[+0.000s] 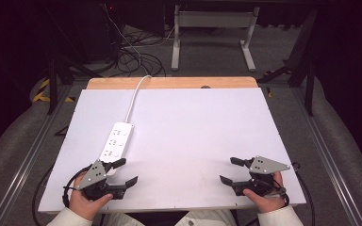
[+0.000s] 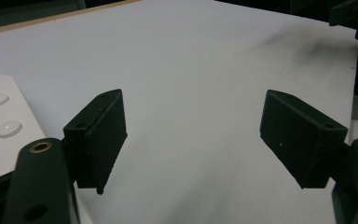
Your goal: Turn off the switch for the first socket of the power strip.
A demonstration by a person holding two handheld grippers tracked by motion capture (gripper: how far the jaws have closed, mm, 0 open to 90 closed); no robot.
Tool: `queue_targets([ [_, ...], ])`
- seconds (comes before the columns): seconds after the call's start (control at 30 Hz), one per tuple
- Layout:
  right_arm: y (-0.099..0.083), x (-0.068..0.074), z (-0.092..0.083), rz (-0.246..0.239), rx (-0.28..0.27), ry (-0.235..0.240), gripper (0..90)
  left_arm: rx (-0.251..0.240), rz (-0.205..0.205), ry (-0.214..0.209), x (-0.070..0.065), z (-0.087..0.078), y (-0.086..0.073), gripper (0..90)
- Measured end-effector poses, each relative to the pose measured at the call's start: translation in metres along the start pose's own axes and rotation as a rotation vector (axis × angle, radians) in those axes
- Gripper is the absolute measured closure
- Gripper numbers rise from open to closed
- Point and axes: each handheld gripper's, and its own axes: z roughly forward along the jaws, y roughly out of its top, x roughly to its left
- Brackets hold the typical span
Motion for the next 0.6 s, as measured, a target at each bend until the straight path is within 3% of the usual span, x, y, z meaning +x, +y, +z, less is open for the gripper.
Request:
queue_targets([
  [0.33,0.0,-0.0003,0.0001,-0.002,0.001,0.0,23.7,-0.021,-0.021,0.007,0.0003,-0.0042,0.0042,22.4],
  [0.47,0.0,-0.0001,0.0,-0.003,0.002,0.0,23.7,-0.015,0.0,0.027,0.0013,-0.0051,0.0051,22.5],
  [0.6,0.0,-0.0001,-0.0001,-0.002,0.001,-0.001,23.7,-0.021,-0.013,0.035,0.0047,-0.008,0.0077,21.5],
])
